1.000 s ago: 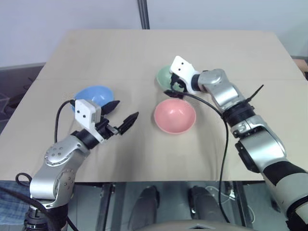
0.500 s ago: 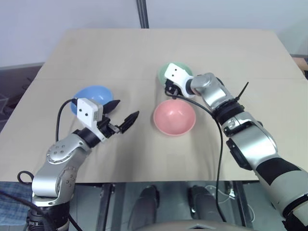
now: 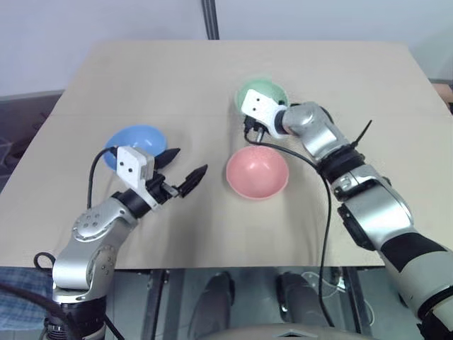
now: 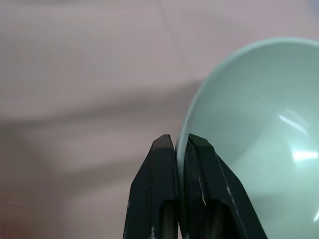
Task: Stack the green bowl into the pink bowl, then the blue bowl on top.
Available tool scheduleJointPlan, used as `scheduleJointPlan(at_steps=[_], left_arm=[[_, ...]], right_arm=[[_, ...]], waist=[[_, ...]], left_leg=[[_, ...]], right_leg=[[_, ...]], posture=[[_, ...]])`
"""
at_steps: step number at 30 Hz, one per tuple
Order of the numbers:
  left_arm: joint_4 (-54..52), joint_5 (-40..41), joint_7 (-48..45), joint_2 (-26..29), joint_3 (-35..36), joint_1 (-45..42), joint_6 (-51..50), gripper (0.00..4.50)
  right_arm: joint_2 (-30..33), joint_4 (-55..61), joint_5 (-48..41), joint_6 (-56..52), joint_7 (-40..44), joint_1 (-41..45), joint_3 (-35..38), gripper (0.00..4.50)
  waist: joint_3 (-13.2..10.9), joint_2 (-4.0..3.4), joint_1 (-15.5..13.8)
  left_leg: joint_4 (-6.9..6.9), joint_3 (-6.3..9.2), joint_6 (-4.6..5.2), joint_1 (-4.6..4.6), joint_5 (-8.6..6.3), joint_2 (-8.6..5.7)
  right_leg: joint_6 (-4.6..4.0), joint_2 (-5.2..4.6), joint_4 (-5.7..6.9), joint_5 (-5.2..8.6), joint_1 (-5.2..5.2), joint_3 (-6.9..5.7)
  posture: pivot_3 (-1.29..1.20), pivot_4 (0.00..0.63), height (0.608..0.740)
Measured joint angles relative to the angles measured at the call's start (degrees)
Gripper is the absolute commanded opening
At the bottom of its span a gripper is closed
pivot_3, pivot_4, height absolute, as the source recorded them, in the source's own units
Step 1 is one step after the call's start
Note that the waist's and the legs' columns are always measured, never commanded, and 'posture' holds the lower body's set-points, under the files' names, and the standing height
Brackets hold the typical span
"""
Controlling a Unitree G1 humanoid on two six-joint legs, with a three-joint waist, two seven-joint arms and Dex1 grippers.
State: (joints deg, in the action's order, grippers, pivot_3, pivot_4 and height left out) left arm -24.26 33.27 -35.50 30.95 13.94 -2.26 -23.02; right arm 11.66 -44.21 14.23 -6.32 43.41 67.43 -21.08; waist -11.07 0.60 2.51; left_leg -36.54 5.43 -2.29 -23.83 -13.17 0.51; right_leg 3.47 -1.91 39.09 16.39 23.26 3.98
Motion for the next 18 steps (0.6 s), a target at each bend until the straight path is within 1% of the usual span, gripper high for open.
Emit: scheduleJointPlan(at_steps=[2, 4, 5, 8, 9, 14, 15, 17, 18], left_arm=[[-0.13, 0.16, -1.02, 0.02, -0.32, -0.30, 0.50, 4.50], [-0.26, 0.17, -1.55, 0.09, -0.46, -0.26, 0.75, 4.50], [-0.45, 0.23, -2.38, 0.27, -0.53, -0.04, 0.94, 4.50], [-1.20, 0.69, -4.12, 0.35, -0.92, 0.29, 0.98, 4.50], [-1.42, 0.76, -5.11, 0.49, -1.12, 0.31, 0.98, 4.50], [-1.40, 1.35, -8.21, 1.03, -1.53, 0.03, 1.02, 4.50], [-1.33, 1.72, -9.10, 1.10, -1.87, -0.22, 1.05, 4.50], [-1.00, 1.77, -9.61, 1.19, -2.23, -0.57, 1.05, 4.50], [-0.67, 1.78, -10.29, 1.22, -2.67, -1.07, 1.08, 4.50]], right_arm=[[1.80, 7.52, -0.84, 0.66, 3.20, -4.03, -0.25, 0.05], [2.93, 11.39, -1.54, 0.49, 5.15, -6.20, -0.32, 0.05], [4.91, 16.60, -2.66, 0.22, 7.63, -8.10, -0.30, 0.05], [8.48, 26.14, -5.37, -1.14, 10.96, -9.72, 1.51, 0.05], [10.24, 30.92, -6.66, -2.23, 12.30, -10.68, 2.39, 0.05], [16.21, 44.03, -10.05, -3.60, 17.47, -16.24, 3.16, 0.05], [18.58, 48.50, -11.58, -4.54, 19.83, -18.92, 3.07, 0.05], [19.55, 51.50, -13.16, -5.77, 21.69, -20.63, 2.96, 0.05], [21.02, 55.93, -15.17, -7.42, 23.30, -23.11, 2.96, 0.05]], waist=[[0.00, 0.00, -0.01], [0.00, -0.01, 0.01], [-0.01, -0.01, -0.01], [-0.01, -0.01, 0.02], [-0.01, -0.01, -0.01], [0.00, 0.00, -0.08], [0.00, 0.00, -0.15], [0.00, 0.00, -0.12], [0.00, 0.00, -0.16]], left_leg=[[-0.01, 0.00, 0.00, -0.01, 0.00, 0.00], [-0.02, -0.01, 0.01, -0.02, 0.00, -0.01], [-0.05, -0.01, 0.02, -0.03, -0.01, -0.01], [-0.10, 0.02, 0.17, 0.00, -0.10, 0.00], [-0.10, 0.04, 0.20, 0.00, -0.11, 0.00], [-0.32, 0.05, 0.24, 0.02, -0.14, -0.01], [-0.39, 0.07, 0.25, 0.02, -0.14, -0.01], [-0.48, 0.08, 0.25, 0.03, -0.14, -0.01], [-0.53, 0.13, 0.26, 0.03, -0.15, -0.01]], right_leg=[[0.00, -0.01, 0.00, 0.00, 0.00, 0.00], [0.00, -0.02, 0.00, 0.00, 0.00, 0.00], [0.01, -0.02, 0.03, 0.00, 0.00, 0.00], [0.01, -0.01, 0.10, 0.00, 0.00, -0.01], [0.01, 0.00, 0.12, 0.00, 0.00, -0.02], [0.01, 0.00, 0.29, 0.00, -0.06, -0.03], [0.01, -0.01, 0.33, 0.00, -0.10, -0.05], [0.01, 0.00, 0.38, 0.00, -0.12, -0.06], [0.01, 0.01, 0.41, 0.00, -0.15, -0.09]], posture=[[0.00, 0.150, 0.740], [0.00, 0.150, 0.740], [0.00, 0.150, 0.740], [0.00, 0.150, 0.740], [0.00, 0.150, 0.740], [0.00, 0.150, 0.740], [0.00, 0.150, 0.740], [0.00, 0.150, 0.740], [0.00, 0.150, 0.740]])
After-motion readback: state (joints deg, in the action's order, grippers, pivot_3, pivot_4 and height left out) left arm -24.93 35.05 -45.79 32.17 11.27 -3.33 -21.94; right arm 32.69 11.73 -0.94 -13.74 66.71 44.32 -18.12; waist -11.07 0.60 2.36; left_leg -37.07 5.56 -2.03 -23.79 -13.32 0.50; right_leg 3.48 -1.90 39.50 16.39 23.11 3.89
